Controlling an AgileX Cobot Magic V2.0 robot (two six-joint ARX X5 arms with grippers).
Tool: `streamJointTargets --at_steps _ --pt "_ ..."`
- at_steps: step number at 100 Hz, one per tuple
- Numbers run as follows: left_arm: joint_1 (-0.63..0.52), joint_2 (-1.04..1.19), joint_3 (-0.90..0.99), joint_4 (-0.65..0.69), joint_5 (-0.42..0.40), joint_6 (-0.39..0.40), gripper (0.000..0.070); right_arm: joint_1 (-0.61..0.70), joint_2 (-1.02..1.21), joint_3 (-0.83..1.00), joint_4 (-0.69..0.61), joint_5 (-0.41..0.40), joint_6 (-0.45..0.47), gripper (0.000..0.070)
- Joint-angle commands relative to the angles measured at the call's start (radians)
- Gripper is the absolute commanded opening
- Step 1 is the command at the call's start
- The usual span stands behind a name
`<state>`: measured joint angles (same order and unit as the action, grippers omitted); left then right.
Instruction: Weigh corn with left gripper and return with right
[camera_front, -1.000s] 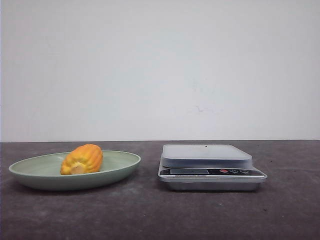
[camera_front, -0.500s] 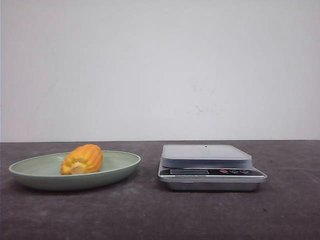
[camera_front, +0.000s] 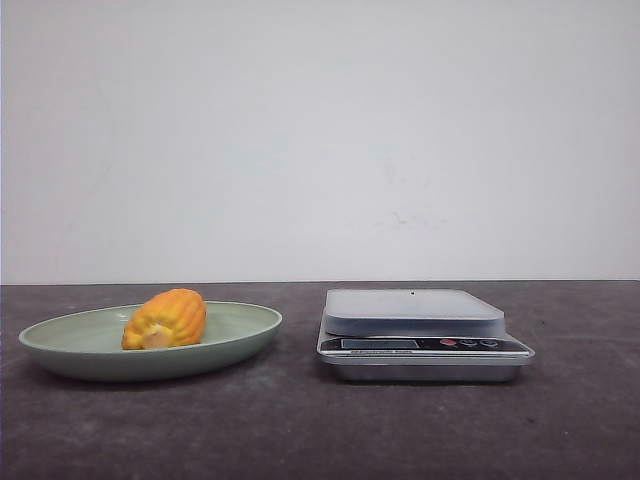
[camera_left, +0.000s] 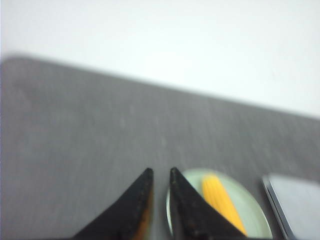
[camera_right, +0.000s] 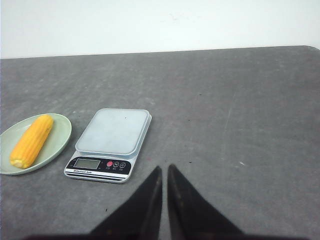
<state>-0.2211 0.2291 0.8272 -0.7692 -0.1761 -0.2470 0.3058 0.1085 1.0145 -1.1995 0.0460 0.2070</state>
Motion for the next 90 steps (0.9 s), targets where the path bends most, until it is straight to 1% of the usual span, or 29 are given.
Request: streamJointTargets --at_steps 1,8,25,34,45,59,75,90 --pt "0.038 -0.041 -0.116 0.176 0.051 0.073 0.0017 0.002 -0.002 0.013 0.010 0.000 0.002 0.0011" --pt "0.085 -0.093 -0.257 0.319 0.107 0.082 0.0017 0.002 -0.002 0.013 0.010 0.000 0.002 0.0011" --pt "0.158 -0.188 -0.547 0.581 0.146 0.082 0.0017 0.002 -0.002 0.013 0.010 0.000 0.002 0.0010" --pt "0.163 -0.218 -0.661 0.677 0.154 0.082 0.0017 0.002 -0.002 0.013 0.010 0.000 0.002 0.0011" --pt "0.163 -0.226 -0.756 0.752 0.154 0.083 0.0017 0.002 -0.002 0.013 0.010 0.000 0.002 0.0010" --pt "0.163 -0.226 -0.815 0.763 0.154 0.113 0.0017 0.002 -0.002 0.013 0.010 0.000 0.002 0.0011" --pt "0.163 -0.226 -0.814 0.692 0.154 0.192 0.0017 0.002 -0.002 0.013 0.010 0.000 0.002 0.0011" --pt "0.163 -0.226 -0.814 0.594 0.154 0.194 0.0017 0.002 -0.002 0.013 0.010 0.000 0.002 0.0011"
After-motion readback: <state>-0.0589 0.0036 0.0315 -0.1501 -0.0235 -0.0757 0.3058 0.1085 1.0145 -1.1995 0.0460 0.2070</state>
